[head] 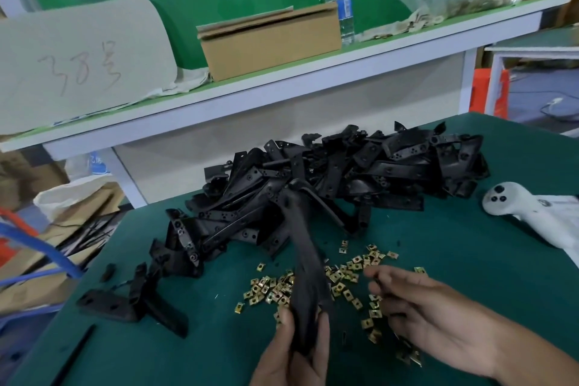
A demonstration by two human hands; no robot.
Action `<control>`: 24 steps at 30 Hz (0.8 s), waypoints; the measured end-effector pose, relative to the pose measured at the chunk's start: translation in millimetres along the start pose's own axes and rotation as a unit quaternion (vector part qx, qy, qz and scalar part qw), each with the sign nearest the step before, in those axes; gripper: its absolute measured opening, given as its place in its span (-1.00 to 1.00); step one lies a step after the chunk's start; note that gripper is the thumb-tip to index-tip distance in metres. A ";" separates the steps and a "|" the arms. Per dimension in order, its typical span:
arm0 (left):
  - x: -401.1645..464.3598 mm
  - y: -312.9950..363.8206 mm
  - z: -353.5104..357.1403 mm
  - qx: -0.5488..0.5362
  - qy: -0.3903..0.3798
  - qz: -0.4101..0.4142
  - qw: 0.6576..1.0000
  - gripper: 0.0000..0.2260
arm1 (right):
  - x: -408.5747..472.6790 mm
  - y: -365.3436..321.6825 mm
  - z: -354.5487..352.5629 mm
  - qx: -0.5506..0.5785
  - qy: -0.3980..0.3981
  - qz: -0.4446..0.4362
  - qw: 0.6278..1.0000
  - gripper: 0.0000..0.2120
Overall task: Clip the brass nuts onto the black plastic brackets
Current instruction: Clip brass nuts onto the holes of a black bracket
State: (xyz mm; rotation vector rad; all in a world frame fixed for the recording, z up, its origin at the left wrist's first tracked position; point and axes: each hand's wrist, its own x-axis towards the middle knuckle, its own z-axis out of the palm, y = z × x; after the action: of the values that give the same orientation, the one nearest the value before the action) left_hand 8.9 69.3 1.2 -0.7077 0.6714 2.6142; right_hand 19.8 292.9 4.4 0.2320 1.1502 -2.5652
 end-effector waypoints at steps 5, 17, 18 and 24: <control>-17.7 -1.4 2.4 0.003 -0.154 -0.047 0.987 -0.36 | -1.0 1.4 3.2 0.011 0.013 -0.003 1.000 -0.78; -12.2 12.6 -9.2 0.339 -0.192 0.184 0.902 -0.57 | 2.6 -11.6 37.3 -0.058 0.018 -0.039 0.997 -0.81; -13.0 13.3 -10.3 0.333 -0.208 0.181 0.902 -0.55 | 3.0 -12.7 42.0 -0.066 0.019 -0.050 0.996 -0.84; -14.5 15.1 -6.1 0.279 -0.310 0.157 0.895 -0.31 | 3.0 -5.7 47.0 -0.130 0.020 -0.116 0.984 -0.84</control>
State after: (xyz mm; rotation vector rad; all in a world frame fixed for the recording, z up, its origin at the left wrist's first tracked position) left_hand 16.4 50.7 9.7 0.4264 1.3014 2.4783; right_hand 14.1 260.6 38.7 0.0922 1.5960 -2.5737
